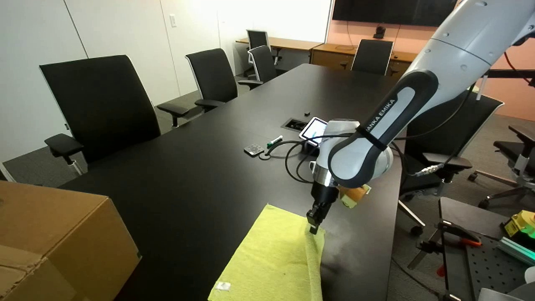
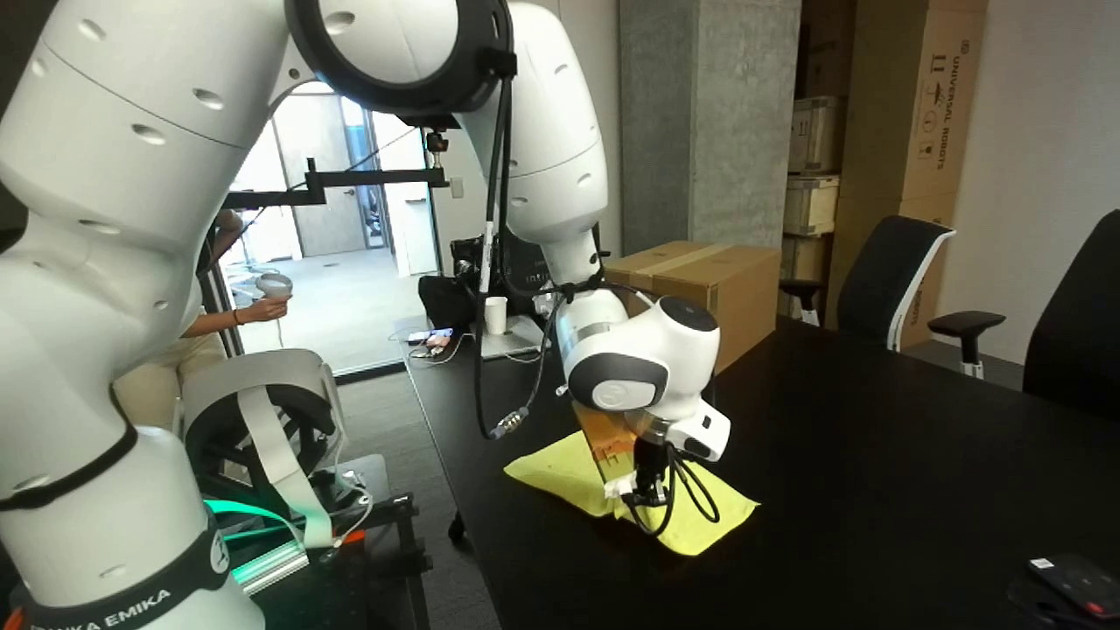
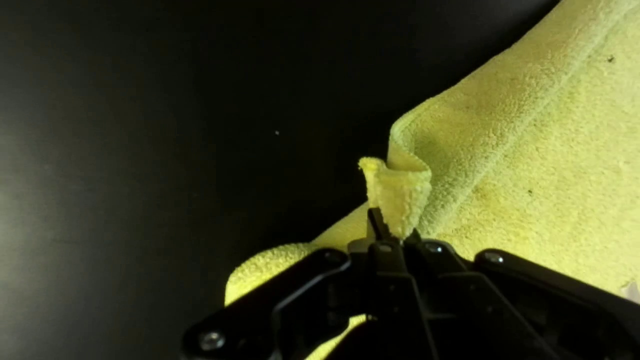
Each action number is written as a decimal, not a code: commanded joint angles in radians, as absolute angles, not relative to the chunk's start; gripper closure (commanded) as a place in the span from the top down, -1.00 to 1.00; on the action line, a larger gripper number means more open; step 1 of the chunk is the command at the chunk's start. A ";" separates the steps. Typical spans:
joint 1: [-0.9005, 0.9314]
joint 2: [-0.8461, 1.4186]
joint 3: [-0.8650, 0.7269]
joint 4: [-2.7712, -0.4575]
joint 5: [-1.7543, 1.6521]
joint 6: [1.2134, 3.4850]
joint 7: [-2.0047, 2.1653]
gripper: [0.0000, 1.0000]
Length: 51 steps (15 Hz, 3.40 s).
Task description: Fold the rag in half
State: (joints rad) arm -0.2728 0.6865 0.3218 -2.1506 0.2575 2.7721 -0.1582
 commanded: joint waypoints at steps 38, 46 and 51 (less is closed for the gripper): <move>0.013 0.624 0.272 -2.134 0.182 2.593 -0.146 1.00; 0.176 0.612 0.226 -2.274 0.056 2.802 -0.101 1.00; 0.298 0.634 0.141 -2.288 -0.054 2.985 -0.046 1.00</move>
State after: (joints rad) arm 0.2282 0.6461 0.1978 -2.2661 0.0071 2.8885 -0.0905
